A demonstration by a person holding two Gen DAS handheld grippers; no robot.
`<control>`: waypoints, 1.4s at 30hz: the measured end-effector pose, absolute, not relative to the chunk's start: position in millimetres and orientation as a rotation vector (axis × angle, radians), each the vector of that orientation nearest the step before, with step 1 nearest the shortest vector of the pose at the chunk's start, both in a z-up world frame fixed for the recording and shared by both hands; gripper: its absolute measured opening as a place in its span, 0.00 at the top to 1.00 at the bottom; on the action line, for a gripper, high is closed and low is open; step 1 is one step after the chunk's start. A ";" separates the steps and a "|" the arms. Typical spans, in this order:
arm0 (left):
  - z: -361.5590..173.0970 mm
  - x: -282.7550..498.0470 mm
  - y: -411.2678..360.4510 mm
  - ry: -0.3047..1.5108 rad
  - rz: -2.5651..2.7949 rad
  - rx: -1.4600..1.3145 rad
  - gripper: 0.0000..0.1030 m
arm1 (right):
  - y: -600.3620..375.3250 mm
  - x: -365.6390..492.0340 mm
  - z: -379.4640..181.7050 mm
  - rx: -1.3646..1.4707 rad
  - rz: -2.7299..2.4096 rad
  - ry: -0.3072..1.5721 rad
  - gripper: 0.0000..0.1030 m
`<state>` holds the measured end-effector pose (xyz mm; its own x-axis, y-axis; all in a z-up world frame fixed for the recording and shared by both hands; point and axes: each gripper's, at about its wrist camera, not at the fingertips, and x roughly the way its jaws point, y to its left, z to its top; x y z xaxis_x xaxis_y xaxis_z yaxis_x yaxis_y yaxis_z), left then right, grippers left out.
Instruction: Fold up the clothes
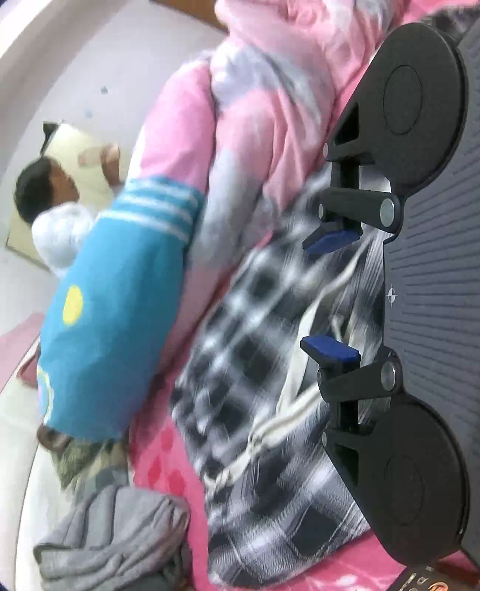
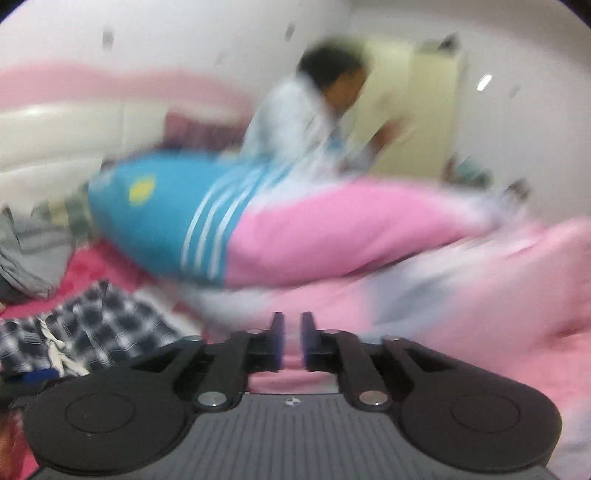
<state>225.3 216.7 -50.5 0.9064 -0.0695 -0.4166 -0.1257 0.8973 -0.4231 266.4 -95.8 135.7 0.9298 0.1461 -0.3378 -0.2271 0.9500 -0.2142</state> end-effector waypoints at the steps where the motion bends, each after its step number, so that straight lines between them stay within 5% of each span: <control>1: -47.4 223.9 214.0 0.440 -0.005 -0.469 0.52 | -112.2 227.6 156.0 -0.292 0.154 0.266 0.59; 6: -28.5 231.4 177.5 0.453 -0.130 -0.436 0.51 | -164.3 82.7 238.5 -0.440 -0.040 0.028 0.15; 9: -25.9 244.7 151.8 0.511 -0.192 -0.405 0.50 | -183.2 34.1 269.8 -0.411 -0.067 -0.058 0.09; 13: -46.4 262.7 137.5 0.589 -0.162 -0.361 0.50 | -202.9 54.0 255.0 -0.310 0.006 0.047 0.09; 18: -74.6 273.0 146.2 0.647 -0.092 -0.357 0.52 | -182.8 200.4 130.0 -0.236 0.214 0.403 0.32; 28: -77.1 276.4 147.6 0.621 -0.080 -0.334 0.52 | -101.2 427.4 -59.4 -0.235 0.368 0.770 0.51; 42: -78.7 276.8 148.6 0.603 -0.077 -0.338 0.52 | -99.4 432.9 -77.3 -0.300 0.452 0.827 0.55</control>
